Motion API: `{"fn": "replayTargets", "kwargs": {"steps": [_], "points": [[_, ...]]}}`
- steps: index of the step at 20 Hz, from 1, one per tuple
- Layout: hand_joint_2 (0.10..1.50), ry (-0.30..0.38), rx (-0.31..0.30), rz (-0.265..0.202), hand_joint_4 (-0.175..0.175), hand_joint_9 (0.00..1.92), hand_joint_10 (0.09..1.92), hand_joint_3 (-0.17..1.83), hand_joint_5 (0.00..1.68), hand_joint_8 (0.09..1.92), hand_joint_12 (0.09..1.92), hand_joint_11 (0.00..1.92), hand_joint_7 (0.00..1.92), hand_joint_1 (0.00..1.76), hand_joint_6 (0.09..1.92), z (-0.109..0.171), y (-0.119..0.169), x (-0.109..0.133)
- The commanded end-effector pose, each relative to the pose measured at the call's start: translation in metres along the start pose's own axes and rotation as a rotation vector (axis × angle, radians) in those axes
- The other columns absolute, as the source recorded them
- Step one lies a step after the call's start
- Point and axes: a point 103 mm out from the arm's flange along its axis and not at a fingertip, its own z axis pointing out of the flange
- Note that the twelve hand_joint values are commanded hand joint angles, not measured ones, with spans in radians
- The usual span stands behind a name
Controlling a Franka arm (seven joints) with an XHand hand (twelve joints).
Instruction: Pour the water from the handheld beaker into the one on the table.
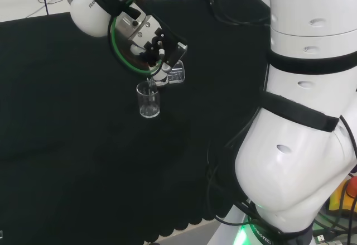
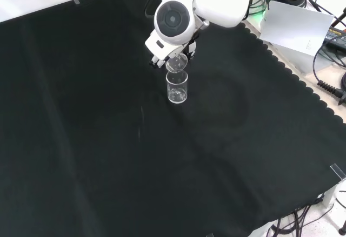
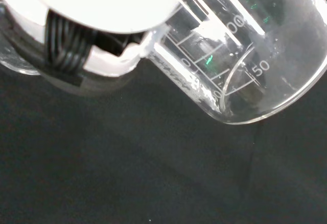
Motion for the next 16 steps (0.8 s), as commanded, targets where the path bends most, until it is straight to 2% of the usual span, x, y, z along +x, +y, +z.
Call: {"fn": "replayTargets", "kwargs": {"steps": [1,16], "points": [[0.61,-0.041,0.005,0.006,-0.175,1.86,0.09,0.72,1.28,0.64,0.55,1.40,1.34,1.32,0.66,-0.001,0.000,0.004],[0.61,-0.123,0.055,0.041,-0.175,1.86,0.10,0.72,1.28,0.64,0.55,1.41,1.33,1.32,0.66,-0.012,0.001,0.007]]}}
